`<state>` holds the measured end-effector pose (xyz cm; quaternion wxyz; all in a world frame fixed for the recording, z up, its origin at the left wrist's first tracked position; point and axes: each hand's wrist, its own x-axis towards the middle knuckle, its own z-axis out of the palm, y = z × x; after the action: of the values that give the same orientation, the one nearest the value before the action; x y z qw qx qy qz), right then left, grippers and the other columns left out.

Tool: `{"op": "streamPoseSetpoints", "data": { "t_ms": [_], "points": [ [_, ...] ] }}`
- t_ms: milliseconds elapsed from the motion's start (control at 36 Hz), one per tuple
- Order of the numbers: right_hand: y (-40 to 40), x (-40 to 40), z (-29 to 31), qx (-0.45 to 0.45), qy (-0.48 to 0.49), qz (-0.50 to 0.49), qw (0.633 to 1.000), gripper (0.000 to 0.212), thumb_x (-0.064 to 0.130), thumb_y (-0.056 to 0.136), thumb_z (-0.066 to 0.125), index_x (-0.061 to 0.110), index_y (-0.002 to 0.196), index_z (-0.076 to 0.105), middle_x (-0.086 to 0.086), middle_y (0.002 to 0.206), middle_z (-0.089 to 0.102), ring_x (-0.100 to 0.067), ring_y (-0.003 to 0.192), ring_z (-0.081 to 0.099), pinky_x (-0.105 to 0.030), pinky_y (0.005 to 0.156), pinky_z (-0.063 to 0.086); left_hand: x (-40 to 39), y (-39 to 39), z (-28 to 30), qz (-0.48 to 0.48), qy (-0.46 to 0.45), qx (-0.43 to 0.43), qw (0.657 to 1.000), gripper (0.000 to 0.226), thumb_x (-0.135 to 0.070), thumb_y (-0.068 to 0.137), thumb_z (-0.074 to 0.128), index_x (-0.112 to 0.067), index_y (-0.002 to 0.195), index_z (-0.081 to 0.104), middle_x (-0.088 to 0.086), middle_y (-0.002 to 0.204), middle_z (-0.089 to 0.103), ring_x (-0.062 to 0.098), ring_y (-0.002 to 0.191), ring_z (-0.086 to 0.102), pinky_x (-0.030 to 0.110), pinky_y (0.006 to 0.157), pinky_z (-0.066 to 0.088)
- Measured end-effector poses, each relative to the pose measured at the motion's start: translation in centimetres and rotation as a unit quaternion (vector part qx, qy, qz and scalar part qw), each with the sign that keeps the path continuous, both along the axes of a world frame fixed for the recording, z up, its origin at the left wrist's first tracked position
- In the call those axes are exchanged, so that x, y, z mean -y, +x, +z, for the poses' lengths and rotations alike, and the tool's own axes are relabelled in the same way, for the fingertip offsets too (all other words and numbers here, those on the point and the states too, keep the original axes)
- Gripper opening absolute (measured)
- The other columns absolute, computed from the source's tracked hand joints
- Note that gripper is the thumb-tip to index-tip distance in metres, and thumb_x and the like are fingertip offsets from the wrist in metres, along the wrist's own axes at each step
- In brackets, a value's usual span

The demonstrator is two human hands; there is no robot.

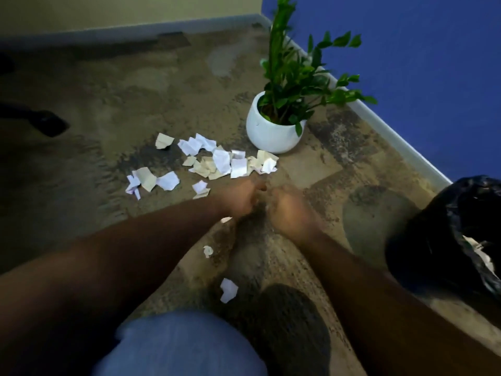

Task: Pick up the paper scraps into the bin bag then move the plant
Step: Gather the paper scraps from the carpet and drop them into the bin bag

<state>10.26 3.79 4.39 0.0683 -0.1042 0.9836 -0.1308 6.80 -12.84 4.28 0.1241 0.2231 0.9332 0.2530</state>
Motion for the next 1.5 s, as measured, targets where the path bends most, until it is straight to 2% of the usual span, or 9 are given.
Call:
{"op": "streamPoseSetpoints", "data": {
  "t_ms": [167,333,583,750,917,1028,1167,1389,1500],
  "points": [
    [6.1,4.6,-4.8,0.193,-0.025,0.169,0.966,0.051,0.033,0.085,0.067,0.016,0.132,0.055,-0.010,0.136,0.049,-0.026,0.124,0.047,-0.030,0.101,0.037,6.2,3.0,-4.3,-0.002,-0.067,0.073,0.995,0.059,-0.035,0.084,0.072,-0.021,0.138,0.052,0.003,0.147,0.043,0.022,0.135,0.041,0.035,0.110,0.038],
    [10.2,6.7,-8.2,0.226,0.056,0.219,0.948,0.077,0.042,0.076,0.072,0.023,0.140,0.034,-0.013,0.142,0.032,-0.036,0.123,0.043,-0.046,0.093,0.045,8.3,5.8,-7.9,-0.058,-0.096,0.034,0.993,0.046,-0.050,0.076,0.074,-0.025,0.113,0.061,0.001,0.120,0.051,0.019,0.113,0.047,0.033,0.090,0.043],
    [11.8,7.7,-8.9,0.184,0.083,0.239,0.950,0.050,0.030,0.090,0.052,0.020,0.137,0.036,-0.016,0.133,0.035,-0.041,0.123,0.035,-0.052,0.086,0.050,9.4,8.1,-10.2,-0.081,-0.110,0.057,0.989,0.015,-0.021,0.088,0.060,-0.019,0.103,0.062,0.000,0.136,0.049,0.021,0.118,0.053,0.028,0.095,0.042],
    [11.6,8.3,-8.8,0.184,0.078,0.219,0.955,0.024,0.016,0.093,0.045,0.004,0.112,0.052,-0.016,0.122,0.041,-0.036,0.116,0.043,-0.048,0.086,0.049,9.2,8.6,-10.6,-0.014,-0.101,0.075,0.992,0.016,-0.013,0.094,0.051,-0.014,0.102,0.065,0.003,0.121,0.057,0.020,0.108,0.057,0.035,0.095,0.045],
    [10.4,9.4,-9.0,0.167,0.024,0.141,0.976,0.023,0.005,0.094,0.046,0.006,0.114,0.057,-0.014,0.123,0.050,-0.030,0.109,0.052,-0.038,0.091,0.046,11.3,10.9,-11.0,0.103,-0.073,0.060,0.990,0.029,-0.014,0.098,0.044,-0.010,0.122,0.059,0.009,0.126,0.058,0.028,0.113,0.057,0.034,0.094,0.045],
    [9.4,10.7,-8.9,0.154,-0.001,0.112,0.982,0.032,0.001,0.093,0.045,0.013,0.120,0.056,-0.009,0.131,0.046,-0.028,0.116,0.050,-0.039,0.098,0.046,14.0,13.0,-10.9,0.172,-0.119,0.020,0.978,0.023,-0.018,0.096,0.050,-0.010,0.116,0.059,0.013,0.119,0.056,0.031,0.109,0.055,0.039,0.096,0.043],
    [8.3,13.0,-8.6,0.100,-0.037,0.095,0.990,0.030,-0.003,0.085,0.043,0.011,0.106,0.058,-0.011,0.120,0.050,-0.029,0.107,0.053,-0.035,0.091,0.046,17.9,16.3,-10.1,0.353,-0.207,0.014,0.912,0.024,-0.015,0.090,0.053,-0.020,0.112,0.062,0.006,0.119,0.059,0.030,0.114,0.048,0.042,0.091,0.041],
    [7.2,14.9,-8.3,0.056,-0.079,0.098,0.991,0.030,-0.011,0.075,0.042,0.007,0.091,0.059,-0.012,0.102,0.052,-0.031,0.090,0.055,-0.035,0.078,0.048,22.8,21.9,-9.2,0.573,-0.231,0.111,0.778,0.036,-0.016,0.098,0.048,-0.008,0.133,0.051,0.019,0.147,0.037,0.041,0.139,0.029,0.056,0.112,0.028],
    [6.8,15.0,-8.3,0.057,-0.092,0.098,0.989,0.032,-0.015,0.076,0.044,0.005,0.094,0.062,-0.012,0.102,0.052,-0.029,0.093,0.054,-0.038,0.081,0.051,23.3,23.2,-9.8,0.636,-0.208,0.139,0.730,0.033,-0.010,0.095,0.051,0.000,0.126,0.051,0.025,0.137,0.041,0.049,0.127,0.038,0.060,0.101,0.038]
  ]
}}
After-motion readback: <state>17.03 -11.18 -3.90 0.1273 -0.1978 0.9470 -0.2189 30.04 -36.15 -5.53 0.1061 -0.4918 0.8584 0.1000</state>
